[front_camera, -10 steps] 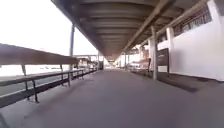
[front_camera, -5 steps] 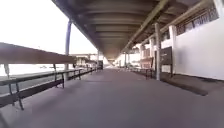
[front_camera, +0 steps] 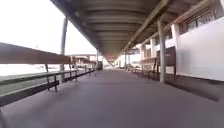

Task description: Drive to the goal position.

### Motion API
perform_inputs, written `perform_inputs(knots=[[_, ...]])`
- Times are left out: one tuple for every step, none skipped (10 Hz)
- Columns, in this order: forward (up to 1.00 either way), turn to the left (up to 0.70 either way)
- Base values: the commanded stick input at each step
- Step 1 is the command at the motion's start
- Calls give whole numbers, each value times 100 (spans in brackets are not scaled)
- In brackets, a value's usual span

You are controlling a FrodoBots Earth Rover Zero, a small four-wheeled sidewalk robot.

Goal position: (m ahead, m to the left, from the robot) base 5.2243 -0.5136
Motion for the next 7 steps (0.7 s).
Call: perform_inputs(knots=[[70,0],[70,0],[70,0],[70,0],[70,0],[70,0],[70,0]])
